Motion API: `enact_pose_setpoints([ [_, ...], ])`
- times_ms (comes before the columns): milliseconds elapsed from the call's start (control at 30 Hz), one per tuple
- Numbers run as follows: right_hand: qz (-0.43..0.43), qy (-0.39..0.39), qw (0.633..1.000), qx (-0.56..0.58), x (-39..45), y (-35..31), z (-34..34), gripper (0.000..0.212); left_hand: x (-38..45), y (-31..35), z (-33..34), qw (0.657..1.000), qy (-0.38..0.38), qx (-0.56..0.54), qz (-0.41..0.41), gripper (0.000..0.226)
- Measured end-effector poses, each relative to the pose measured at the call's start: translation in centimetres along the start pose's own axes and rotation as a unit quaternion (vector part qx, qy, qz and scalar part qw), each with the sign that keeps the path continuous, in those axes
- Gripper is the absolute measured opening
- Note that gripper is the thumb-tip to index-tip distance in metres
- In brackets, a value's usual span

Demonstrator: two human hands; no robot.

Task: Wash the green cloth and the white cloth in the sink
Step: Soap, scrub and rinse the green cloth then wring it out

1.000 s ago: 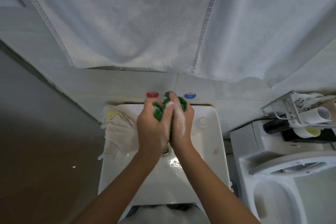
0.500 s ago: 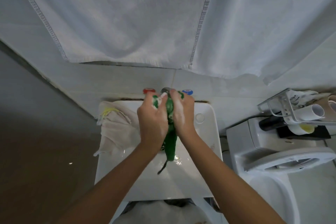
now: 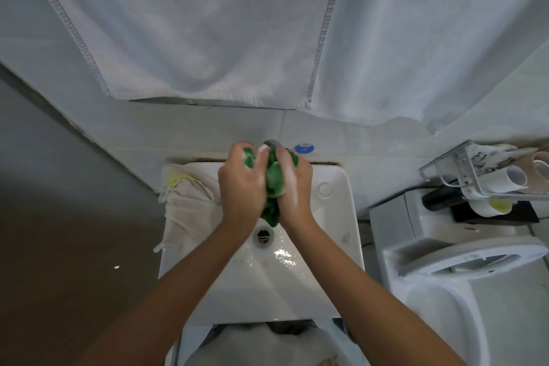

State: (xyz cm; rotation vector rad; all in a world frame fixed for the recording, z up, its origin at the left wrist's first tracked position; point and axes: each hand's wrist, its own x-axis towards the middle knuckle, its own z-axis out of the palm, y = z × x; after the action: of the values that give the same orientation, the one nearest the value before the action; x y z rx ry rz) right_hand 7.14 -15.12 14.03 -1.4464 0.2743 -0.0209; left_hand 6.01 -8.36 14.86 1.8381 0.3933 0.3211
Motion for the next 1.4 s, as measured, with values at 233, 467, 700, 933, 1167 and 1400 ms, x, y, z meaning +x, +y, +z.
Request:
enact_pose_setpoints([
  [233, -0.013, 0.002, 1.0, 0.009, 0.6, -1.5, -1.1, 0.034, 0.4, -0.9, -2.1, 0.993, -0.102, -0.06, 0.015, 0.018],
  [467, -0.018, -0.117, 0.988, -0.099, 0.5, -1.9, -2.1, 0.053, 0.5, 0.0, -3.6, 0.965, -0.256, 0.053, 0.017, 0.085],
  [700, -0.053, -0.14, 0.975, -0.164, 0.7, -2.3, -2.2, 0.037, 1.4, 0.3, -3.8, 0.928, -0.273, 0.225, 0.12, 0.071],
  [933, -0.078, -0.217, 0.964, -0.132, 0.6, -1.1, -3.7, 0.029, 1.8, 0.4, -4.5, 0.945, -0.217, 0.198, 0.144, 0.047],
  [1167, -0.01, -0.289, 0.948, -0.131, 0.3, 1.2, -5.6, 0.035, 2.7, 0.6, -5.5, 0.948, -0.202, 0.205, 0.134, 0.047],
  [1400, 0.02, -0.284, 0.943, -0.171, -0.5, 2.5, -6.1, 0.037, 2.9, 0.9, -6.1, 0.954, -0.185, 0.203, 0.121, 0.034],
])
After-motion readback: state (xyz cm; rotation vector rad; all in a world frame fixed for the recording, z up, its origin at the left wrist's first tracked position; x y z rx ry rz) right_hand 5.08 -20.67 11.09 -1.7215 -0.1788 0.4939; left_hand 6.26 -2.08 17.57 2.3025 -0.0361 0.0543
